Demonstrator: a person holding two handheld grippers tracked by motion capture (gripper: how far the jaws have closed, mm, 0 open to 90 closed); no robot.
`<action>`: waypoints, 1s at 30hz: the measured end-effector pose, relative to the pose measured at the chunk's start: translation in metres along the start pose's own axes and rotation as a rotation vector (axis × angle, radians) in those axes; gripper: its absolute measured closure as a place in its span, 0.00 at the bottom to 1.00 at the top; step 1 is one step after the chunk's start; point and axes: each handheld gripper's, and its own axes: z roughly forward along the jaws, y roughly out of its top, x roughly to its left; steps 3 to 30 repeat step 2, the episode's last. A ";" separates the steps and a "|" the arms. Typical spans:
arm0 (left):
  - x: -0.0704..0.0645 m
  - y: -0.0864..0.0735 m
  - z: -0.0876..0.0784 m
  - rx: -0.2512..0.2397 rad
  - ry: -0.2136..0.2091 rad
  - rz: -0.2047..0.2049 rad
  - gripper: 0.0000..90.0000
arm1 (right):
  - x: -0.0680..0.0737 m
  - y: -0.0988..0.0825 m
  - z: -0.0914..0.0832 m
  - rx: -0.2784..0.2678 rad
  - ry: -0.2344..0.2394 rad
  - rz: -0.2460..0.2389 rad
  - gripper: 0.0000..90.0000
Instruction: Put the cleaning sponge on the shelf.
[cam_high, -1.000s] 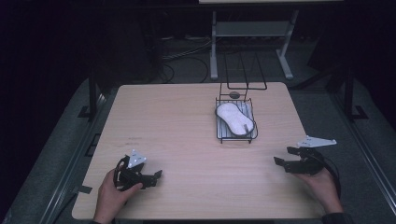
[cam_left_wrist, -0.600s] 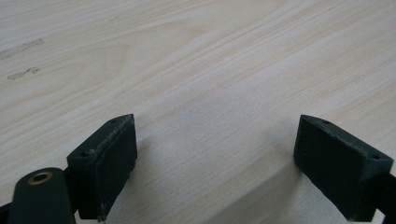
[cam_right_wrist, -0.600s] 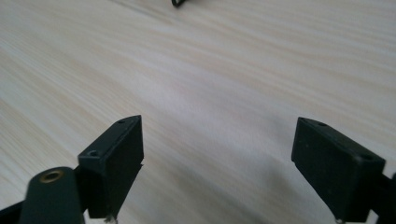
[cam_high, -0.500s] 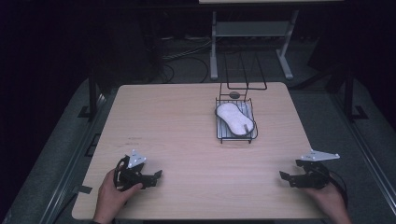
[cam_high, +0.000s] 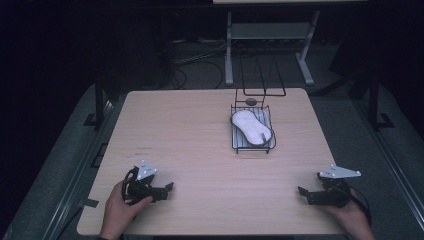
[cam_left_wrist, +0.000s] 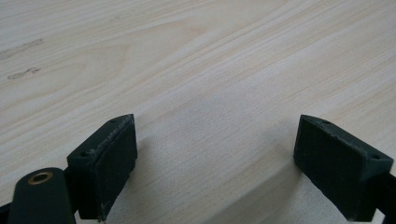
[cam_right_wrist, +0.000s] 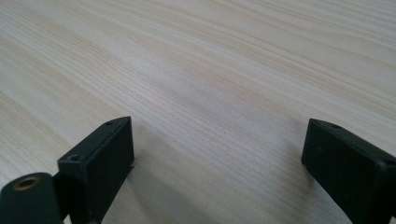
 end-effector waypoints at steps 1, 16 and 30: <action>0.000 0.000 0.000 0.000 0.000 0.000 0.14 | 0.000 0.000 0.000 0.000 0.000 0.000 0.10; 0.000 0.000 0.000 0.000 0.000 0.000 0.14 | 0.000 0.000 0.000 0.000 0.000 0.000 0.10; 0.000 0.000 0.000 0.000 0.000 0.000 0.14 | 0.000 0.000 0.000 0.000 0.000 0.000 0.10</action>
